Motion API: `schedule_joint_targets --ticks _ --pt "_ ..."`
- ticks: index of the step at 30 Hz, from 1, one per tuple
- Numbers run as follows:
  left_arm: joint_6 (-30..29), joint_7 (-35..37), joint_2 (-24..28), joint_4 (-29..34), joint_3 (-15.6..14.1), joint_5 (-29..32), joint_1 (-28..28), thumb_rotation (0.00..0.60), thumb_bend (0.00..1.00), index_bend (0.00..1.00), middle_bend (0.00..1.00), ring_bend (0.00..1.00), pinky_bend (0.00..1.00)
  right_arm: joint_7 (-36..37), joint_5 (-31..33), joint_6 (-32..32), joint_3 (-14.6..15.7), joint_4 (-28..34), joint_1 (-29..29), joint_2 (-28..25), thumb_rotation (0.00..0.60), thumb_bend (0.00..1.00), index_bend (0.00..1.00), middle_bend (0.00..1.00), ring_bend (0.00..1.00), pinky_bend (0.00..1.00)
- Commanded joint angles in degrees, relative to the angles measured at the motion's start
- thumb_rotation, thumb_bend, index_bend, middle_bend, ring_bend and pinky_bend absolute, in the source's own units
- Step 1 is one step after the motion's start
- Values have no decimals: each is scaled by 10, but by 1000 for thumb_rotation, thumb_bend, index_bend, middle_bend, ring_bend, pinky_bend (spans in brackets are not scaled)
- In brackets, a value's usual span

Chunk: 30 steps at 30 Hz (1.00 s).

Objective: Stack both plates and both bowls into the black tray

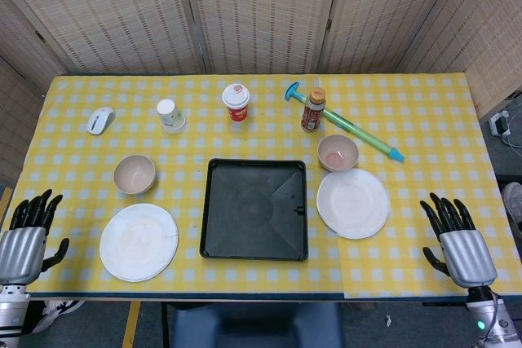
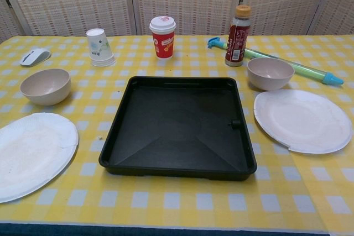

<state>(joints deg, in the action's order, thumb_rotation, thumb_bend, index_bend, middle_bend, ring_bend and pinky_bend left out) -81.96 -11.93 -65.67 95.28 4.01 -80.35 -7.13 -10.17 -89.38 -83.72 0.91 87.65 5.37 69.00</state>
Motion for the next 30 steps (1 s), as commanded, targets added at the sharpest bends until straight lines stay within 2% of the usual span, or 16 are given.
schedule_joint_targets --ticks 1,7,12,14,16,18,20,24,30 --pt "0 2 1 1 0 1 0 600 432 0 4 0 11 -9 -2 4 -4 -13 5 11 600 327 0 0 0 0" --pt "0 1 5 7 -1 2 1 600 432 0 4 0 12 -13 -5 28 -2 -41 17 20 600 328 0 0 0 0" --pt "-1 2 6 9 -3 3 2 600 431 0 4 0 12 21 -33 58 2 -122 46 42 600 328 3 0 0 0" --pt "3 2 8 11 -5 7 3 600 432 0 4 0 12 39 -44 70 5 -157 59 52 600 328 57 0 0 0" --pt "6 2 12 17 -6 14 5 600 432 0 4 0 12 56 -57 74 8 -194 71 67 600 330 183 0 0 0" --pt "3 -1 15 22 -7 16 8 600 432 0 4 0 12 72 -71 74 10 -236 81 87 600 333 266 0 0 0" --pt "-1 -3 17 26 -7 14 9 600 432 3 4 0 12 92 -80 74 11 -276 91 112 600 335 314 0 0 0" --pt "5 6 22 29 -11 10 8 600 432 44 4 0 11 120 -88 94 18 -329 108 148 600 335 334 0 7 0" --pt "15 6 26 33 -11 21 6 600 432 37 4 0 3 135 -96 102 27 -382 123 194 600 335 334 0 11 0"
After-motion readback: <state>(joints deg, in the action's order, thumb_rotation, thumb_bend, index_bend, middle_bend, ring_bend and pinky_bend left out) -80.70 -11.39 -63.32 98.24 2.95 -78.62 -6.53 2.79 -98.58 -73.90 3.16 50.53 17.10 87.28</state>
